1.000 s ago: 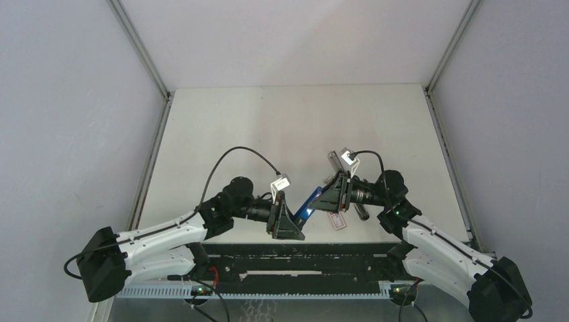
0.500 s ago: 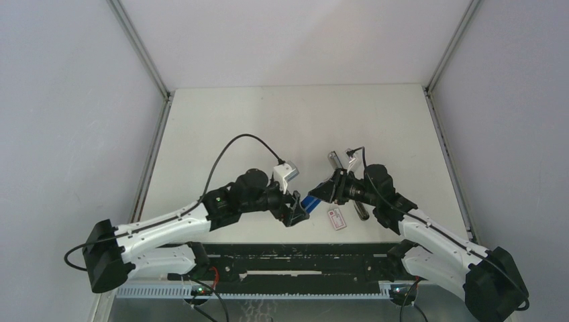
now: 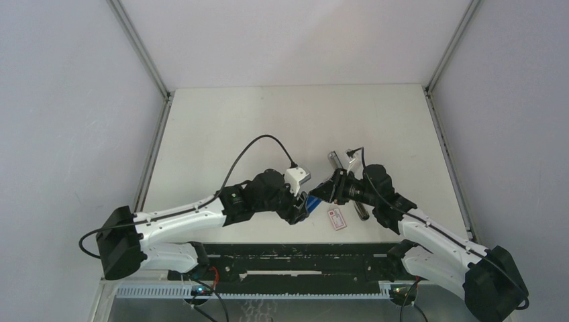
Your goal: Load the staples into the stapler
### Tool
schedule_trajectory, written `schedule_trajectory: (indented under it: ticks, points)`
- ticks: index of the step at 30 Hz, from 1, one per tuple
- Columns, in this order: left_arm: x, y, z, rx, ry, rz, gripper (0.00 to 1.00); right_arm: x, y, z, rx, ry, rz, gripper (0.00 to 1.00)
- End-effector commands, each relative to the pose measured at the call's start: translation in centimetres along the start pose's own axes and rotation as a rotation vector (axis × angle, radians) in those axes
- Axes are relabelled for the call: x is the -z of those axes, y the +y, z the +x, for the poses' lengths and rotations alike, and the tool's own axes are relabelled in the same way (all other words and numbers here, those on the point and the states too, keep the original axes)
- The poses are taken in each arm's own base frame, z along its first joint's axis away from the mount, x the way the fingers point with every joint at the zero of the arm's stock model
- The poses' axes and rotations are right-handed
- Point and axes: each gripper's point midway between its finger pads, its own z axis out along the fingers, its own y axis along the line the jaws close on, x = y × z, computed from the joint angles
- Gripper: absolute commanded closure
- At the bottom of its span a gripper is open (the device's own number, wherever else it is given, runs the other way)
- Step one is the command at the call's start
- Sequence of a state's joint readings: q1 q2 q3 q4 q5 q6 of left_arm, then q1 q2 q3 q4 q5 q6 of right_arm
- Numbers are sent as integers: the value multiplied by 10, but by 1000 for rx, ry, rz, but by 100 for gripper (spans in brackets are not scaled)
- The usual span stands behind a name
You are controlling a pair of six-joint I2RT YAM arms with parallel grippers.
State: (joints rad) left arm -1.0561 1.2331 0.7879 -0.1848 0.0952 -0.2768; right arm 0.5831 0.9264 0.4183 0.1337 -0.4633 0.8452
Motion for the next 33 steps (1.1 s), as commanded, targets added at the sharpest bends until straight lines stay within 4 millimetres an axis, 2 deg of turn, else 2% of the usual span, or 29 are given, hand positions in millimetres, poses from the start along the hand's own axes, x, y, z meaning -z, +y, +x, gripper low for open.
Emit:
schedule_trajectory:
  ticks: [1,7,8,11,13,15,19,23,27,33]
  points:
    - [-3,-5,-22,-52,-37,-7,49,2,35,-26,38,-74,-98,100]
    - [-7,-2,-16,-58,-16,-19,91,3,30,-28,30,-75,-85,100]
    - [-6,-1,-16,-57,-15,-23,98,3,29,-28,30,-75,-82,91]
    - [-5,1,-14,-52,-11,-34,100,6,18,-32,38,-89,-42,46]
    - [-4,2,-13,-46,-4,-40,100,9,11,-34,49,-103,-9,27]
    - [-5,4,-10,-40,9,-47,100,15,4,-39,57,-124,22,19]
    - [-5,9,-5,-30,35,-63,100,29,-8,-48,70,-165,75,16]
    - [-4,26,-1,35,76,-63,100,42,-20,-53,82,-202,136,16]
    - [4,45,-2,101,105,-46,100,47,-29,-50,89,-203,180,16]
    - [14,107,1,223,165,-227,100,48,-35,-46,83,-199,197,16]
